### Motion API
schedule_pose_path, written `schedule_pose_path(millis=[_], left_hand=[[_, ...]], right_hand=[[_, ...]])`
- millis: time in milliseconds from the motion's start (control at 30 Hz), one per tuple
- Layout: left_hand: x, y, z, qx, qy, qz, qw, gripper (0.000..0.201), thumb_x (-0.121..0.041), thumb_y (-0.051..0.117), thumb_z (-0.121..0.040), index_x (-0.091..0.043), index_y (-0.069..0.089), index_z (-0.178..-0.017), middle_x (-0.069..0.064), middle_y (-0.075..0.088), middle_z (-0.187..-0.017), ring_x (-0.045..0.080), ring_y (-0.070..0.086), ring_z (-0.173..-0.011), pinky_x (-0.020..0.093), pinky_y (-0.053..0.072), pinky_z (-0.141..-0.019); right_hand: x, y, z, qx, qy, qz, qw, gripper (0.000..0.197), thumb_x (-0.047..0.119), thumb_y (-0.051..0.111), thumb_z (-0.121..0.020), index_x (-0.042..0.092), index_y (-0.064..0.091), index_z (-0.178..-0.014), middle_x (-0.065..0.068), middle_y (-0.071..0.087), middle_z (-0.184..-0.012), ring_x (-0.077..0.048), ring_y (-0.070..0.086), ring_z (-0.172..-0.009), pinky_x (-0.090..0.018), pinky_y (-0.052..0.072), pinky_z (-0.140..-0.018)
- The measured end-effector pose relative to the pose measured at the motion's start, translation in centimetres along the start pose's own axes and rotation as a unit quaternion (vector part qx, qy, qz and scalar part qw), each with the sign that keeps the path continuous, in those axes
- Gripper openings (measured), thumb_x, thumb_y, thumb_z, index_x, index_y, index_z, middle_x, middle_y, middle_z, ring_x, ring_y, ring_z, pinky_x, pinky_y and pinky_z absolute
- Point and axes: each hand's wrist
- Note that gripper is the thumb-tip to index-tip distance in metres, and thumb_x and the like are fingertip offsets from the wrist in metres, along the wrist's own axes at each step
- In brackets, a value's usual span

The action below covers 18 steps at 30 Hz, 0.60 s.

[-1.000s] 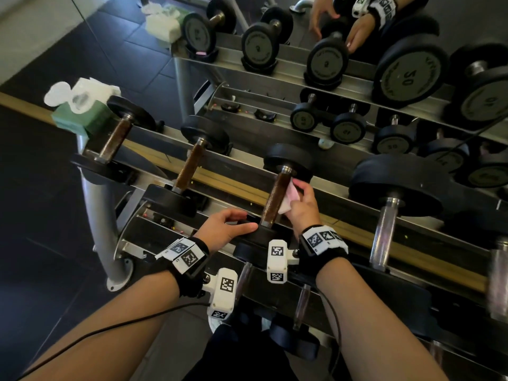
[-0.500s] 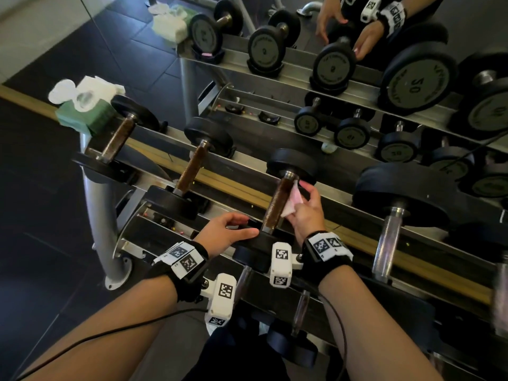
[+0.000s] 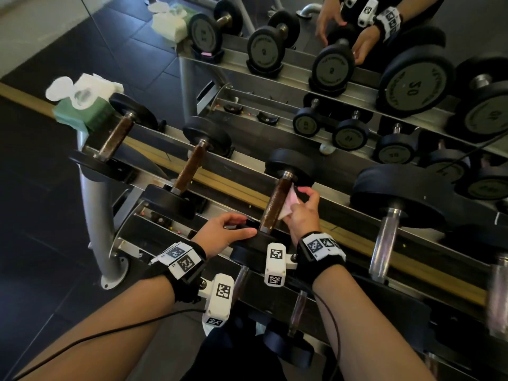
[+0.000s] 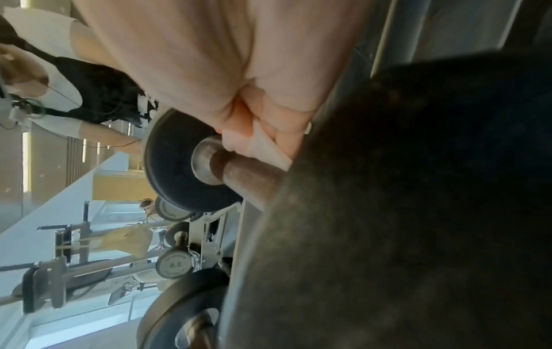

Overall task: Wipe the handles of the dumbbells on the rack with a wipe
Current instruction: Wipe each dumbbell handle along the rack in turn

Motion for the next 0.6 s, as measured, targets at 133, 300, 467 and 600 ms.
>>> schedule_pose_path(millis=[133,300,467,600], left_hand=[[0.1,0.1,0.1,-0.007,-0.002,0.012,1.000,0.062,-0.053,0.081,-0.057,-0.033,0.065,-0.114,-0.009,0.069,-0.113,0.010,0.062,-0.110,0.040,0.048,-0.104],[-0.1,0.0,0.1,-0.002,-0.005,0.000,1.000,0.063,-0.056,0.079,-0.058,-0.035,0.064,-0.115,-0.010,0.067,-0.114,0.010,0.061,-0.109,0.040,0.047,-0.103],[-0.5,-0.1,0.4,0.000,-0.011,-0.003,1.000,0.067,-0.057,0.079,-0.057,-0.034,0.063,-0.118,-0.008,0.066,-0.117,0.013,0.060,-0.113,0.042,0.046,-0.104],[-0.6,0.1,0.6,-0.005,-0.010,0.002,1.000,0.067,-0.055,0.079,-0.058,-0.032,0.064,-0.118,-0.007,0.067,-0.116,0.013,0.061,-0.111,0.043,0.047,-0.105]], right_hand=[[-0.7,-0.6,1.5,0.001,-0.019,0.078,0.997,0.033,0.013,0.050,-0.096,0.045,0.044,-0.089,-0.006,0.060,-0.100,-0.030,0.064,-0.093,-0.057,0.055,-0.085],[-1.7,-2.6,2.5,0.003,-0.009,0.111,0.994,0.046,0.005,0.044,-0.090,0.051,0.046,-0.084,-0.008,0.060,-0.103,-0.026,0.066,-0.085,-0.034,0.052,-0.059],[-0.8,-1.1,1.2,-0.002,-0.002,0.049,0.999,0.047,0.005,0.048,-0.087,0.052,0.051,-0.086,-0.008,0.060,-0.109,-0.027,0.066,-0.096,-0.046,0.059,-0.081],[-0.7,0.0,0.9,-0.011,0.017,0.079,0.997,0.035,0.016,0.054,-0.094,0.048,0.044,-0.085,-0.011,0.060,-0.109,-0.032,0.065,-0.096,-0.056,0.055,-0.088]])
Point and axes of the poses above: each hand's wrist, its own z-axis away from the middle knuckle, its own y-axis out of the palm, x = y × z
